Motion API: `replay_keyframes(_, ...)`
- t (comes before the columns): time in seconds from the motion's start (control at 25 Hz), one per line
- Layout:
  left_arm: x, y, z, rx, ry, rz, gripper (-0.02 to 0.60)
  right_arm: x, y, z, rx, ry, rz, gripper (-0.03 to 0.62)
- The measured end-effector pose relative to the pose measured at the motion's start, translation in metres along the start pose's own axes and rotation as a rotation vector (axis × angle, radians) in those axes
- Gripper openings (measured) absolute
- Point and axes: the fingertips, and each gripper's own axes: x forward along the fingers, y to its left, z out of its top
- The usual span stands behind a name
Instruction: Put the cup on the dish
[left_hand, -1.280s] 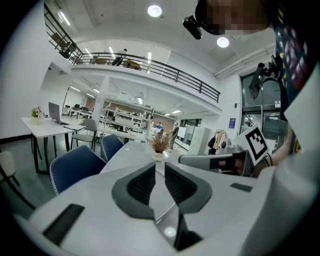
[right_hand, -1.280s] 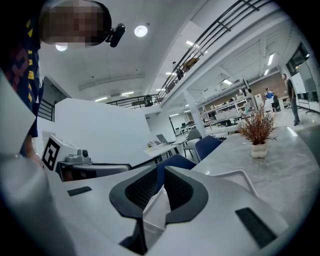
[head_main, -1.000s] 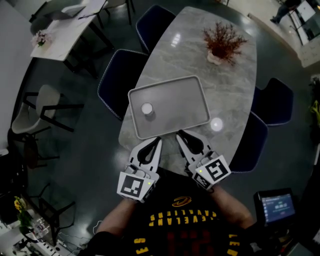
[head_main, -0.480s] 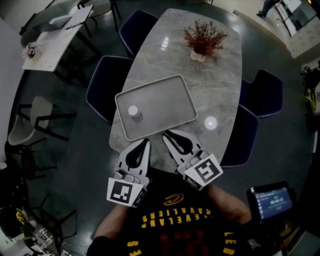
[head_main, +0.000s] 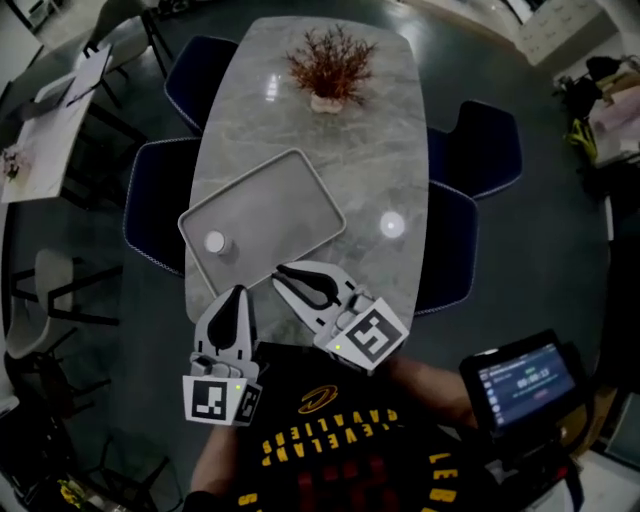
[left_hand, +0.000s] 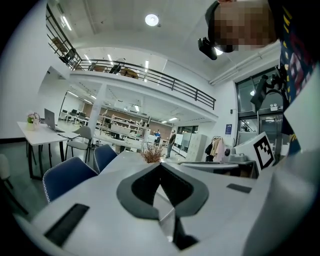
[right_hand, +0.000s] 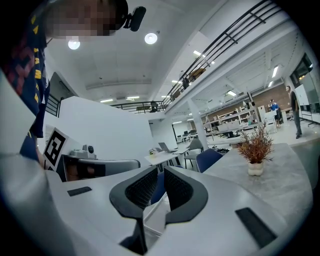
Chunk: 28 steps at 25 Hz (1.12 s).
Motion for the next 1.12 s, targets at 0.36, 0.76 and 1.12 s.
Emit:
replay_keyframes(0.36,0.004,0.000,-0.002,0.006,0.013,-0.023,0.002,-0.001,-0.001,0.006,0.016,-0.020,-0.010,0.048)
replay_keyframes(0.76,0.013,-0.005,-0.008,0.000,0.025,-0.055,0.002,-0.006,-0.007,0.008,0.037,-0.019,-0.040,0.046)
replay_keyframes(1.12,0.007,0.011,-0.008,-0.026,0.031,-0.030,0.002,0.004,-0.004,0.001,0.026,0.012,-0.032,0.048)
